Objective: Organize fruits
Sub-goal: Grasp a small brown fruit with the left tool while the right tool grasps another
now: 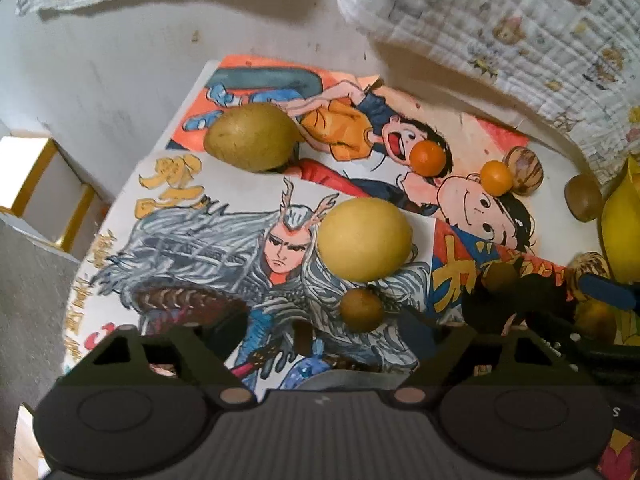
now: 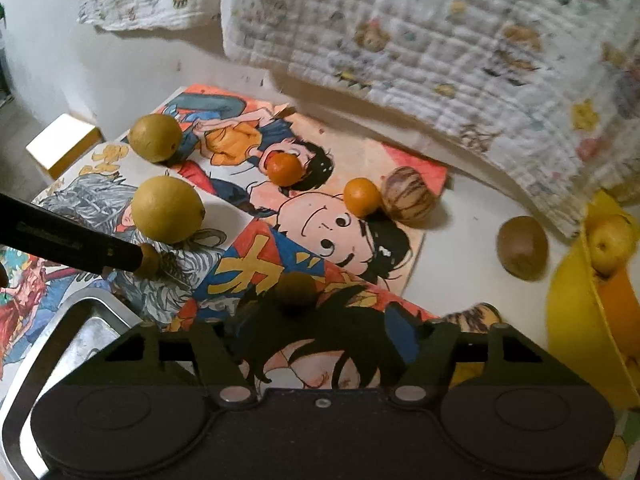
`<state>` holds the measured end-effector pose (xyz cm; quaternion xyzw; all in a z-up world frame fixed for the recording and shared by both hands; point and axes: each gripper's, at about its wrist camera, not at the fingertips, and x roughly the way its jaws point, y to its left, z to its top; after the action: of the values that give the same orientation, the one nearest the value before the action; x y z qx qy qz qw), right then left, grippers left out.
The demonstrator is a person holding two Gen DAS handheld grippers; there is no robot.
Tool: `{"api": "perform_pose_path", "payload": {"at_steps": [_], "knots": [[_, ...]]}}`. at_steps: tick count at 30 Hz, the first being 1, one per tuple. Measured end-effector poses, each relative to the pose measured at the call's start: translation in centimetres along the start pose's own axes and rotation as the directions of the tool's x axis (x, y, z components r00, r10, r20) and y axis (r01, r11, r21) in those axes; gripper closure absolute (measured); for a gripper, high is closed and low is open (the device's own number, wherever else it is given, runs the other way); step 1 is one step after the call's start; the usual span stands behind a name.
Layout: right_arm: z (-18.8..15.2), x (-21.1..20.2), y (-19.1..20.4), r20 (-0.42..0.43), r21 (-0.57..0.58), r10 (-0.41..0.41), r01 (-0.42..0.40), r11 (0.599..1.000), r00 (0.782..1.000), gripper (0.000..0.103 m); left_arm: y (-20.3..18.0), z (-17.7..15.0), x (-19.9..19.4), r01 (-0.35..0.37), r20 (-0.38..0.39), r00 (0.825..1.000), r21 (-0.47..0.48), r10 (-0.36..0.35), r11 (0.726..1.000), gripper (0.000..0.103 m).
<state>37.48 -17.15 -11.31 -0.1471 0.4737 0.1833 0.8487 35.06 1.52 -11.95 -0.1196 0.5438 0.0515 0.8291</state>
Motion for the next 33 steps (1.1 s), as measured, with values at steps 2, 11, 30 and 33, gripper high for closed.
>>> {"api": "perform_pose_path", "payload": {"at_steps": [2, 11, 30, 33], "knots": [[0.2, 0.5, 0.0, -0.005, -0.005, 0.013, -0.013, 1.0, 1.0, 0.039, 0.0, 0.1, 0.4, 0.017, -0.013, 1.0, -0.011, -0.017, 1.0, 0.028], [1.1, 3.0, -0.2, -0.042, 0.006, 0.075, -0.075, 0.997, 0.996, 0.052, -0.5, 0.4, 1.8, 0.078, -0.048, 0.996, -0.023, -0.079, 0.997, 0.053], [1.9, 4.1, 0.8, -0.057, 0.011, 0.102, -0.102, 0.995, 0.993, 0.073, -0.3, 0.7, 2.2, 0.134, -0.06, 0.989, -0.039, -0.137, 0.99, 0.074], [1.6, 2.8, 1.1, -0.041, 0.033, 0.093, -0.092, 0.995, 0.995, 0.073, -0.2, 0.1, 1.6, 0.154, -0.055, 0.986, -0.033, -0.156, 0.988, 0.074]]}}
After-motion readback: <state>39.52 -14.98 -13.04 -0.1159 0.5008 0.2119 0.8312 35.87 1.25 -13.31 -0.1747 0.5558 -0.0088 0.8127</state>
